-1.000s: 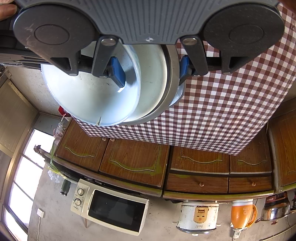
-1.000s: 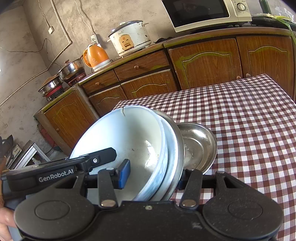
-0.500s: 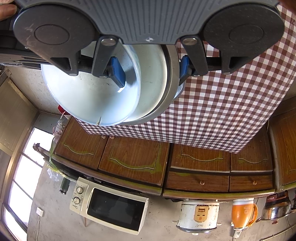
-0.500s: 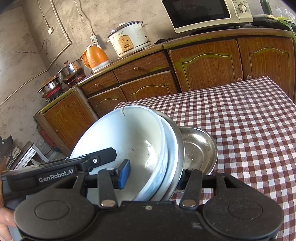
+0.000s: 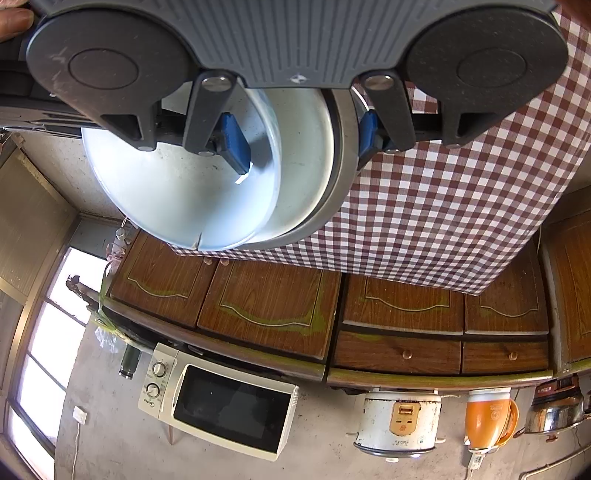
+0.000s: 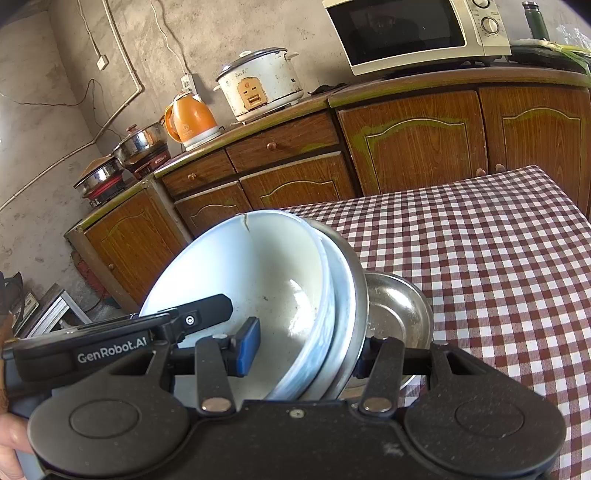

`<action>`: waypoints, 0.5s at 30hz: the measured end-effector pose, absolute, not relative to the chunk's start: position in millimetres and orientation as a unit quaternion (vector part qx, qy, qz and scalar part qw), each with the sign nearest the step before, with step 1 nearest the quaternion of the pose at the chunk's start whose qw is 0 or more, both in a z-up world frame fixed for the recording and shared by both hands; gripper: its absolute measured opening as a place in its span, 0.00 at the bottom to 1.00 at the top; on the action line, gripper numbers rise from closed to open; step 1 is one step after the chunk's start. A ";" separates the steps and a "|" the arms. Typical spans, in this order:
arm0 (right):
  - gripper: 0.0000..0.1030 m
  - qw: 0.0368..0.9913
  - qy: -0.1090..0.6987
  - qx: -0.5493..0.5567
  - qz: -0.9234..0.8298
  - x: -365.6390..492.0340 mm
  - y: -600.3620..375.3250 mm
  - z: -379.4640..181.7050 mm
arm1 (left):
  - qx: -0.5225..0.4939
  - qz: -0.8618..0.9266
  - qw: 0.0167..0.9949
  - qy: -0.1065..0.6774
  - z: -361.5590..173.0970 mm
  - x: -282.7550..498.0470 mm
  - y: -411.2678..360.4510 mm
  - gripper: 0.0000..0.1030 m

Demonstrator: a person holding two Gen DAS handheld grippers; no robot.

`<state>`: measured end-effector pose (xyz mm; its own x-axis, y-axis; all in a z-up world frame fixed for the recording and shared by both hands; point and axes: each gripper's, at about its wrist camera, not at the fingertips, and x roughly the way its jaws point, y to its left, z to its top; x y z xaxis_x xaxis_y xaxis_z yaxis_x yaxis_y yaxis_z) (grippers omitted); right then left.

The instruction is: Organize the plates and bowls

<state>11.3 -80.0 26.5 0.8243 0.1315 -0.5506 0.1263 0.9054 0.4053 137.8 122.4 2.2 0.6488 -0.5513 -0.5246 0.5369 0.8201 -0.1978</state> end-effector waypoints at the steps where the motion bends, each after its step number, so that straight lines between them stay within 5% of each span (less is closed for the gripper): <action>1: 0.57 0.930 0.296 0.217 0.001 12.6 -80.7 27.0 | -0.012 -0.300 0.908 0.292 2.3 138.4 122.0 0.56; 15: 0.56 0.929 0.297 0.220 -0.003 29.5 -92.6 23.8 | -0.007 -0.305 0.906 0.293 -0.5 149.6 114.5 0.56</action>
